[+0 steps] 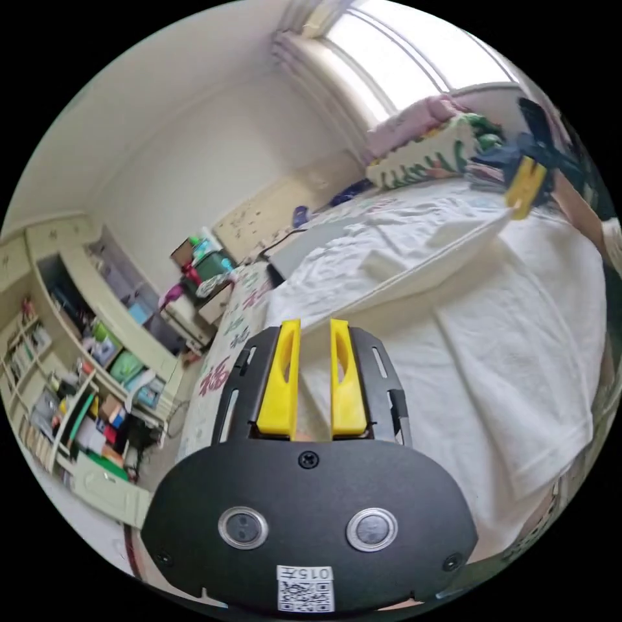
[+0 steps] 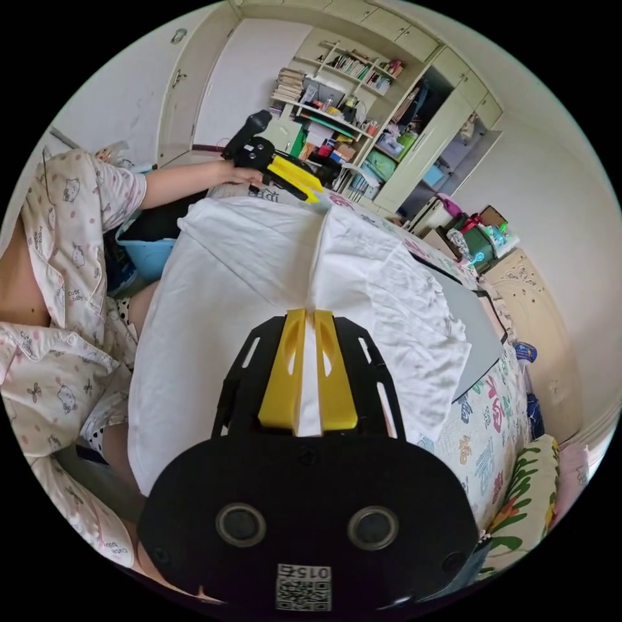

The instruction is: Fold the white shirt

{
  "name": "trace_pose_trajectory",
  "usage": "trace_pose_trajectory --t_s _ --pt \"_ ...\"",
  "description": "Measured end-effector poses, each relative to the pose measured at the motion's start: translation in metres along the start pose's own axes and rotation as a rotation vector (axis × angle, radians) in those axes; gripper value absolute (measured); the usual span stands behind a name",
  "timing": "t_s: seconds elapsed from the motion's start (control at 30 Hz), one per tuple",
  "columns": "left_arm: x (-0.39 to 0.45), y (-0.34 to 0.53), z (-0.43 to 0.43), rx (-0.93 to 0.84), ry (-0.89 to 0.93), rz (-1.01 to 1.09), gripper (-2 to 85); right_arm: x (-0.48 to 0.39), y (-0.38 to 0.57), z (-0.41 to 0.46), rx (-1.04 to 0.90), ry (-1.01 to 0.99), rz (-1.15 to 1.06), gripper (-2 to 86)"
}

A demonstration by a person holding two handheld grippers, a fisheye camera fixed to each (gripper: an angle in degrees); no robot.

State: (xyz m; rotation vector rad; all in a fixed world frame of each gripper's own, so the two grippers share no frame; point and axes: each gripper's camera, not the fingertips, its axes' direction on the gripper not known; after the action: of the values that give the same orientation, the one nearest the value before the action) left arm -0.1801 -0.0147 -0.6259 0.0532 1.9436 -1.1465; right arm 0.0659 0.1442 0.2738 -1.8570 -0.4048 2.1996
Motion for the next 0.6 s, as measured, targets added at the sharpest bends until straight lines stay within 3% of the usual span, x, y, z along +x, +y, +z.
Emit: trace_pose_trajectory --t_s 0.13,0.27,0.47,0.6 --pt "-0.053 -0.014 0.051 -0.187 0.041 -0.104 7.8 0.0 -0.002 0.003 0.009 -0.068 0.016 2.7" --pt "-0.065 -0.038 0.075 -0.233 0.023 -0.063 8.5 -0.011 -0.006 0.005 -0.01 -0.07 -0.024 1.7" --pt "-0.101 -0.079 0.13 -0.334 -0.005 -0.139 8.3 -0.024 -0.011 -0.016 0.096 -0.233 -0.078 -0.4" --pt "-0.106 -0.103 0.151 -0.339 -0.023 -0.128 7.9 -0.042 -0.015 -0.017 0.116 -0.109 -0.091 0.5"
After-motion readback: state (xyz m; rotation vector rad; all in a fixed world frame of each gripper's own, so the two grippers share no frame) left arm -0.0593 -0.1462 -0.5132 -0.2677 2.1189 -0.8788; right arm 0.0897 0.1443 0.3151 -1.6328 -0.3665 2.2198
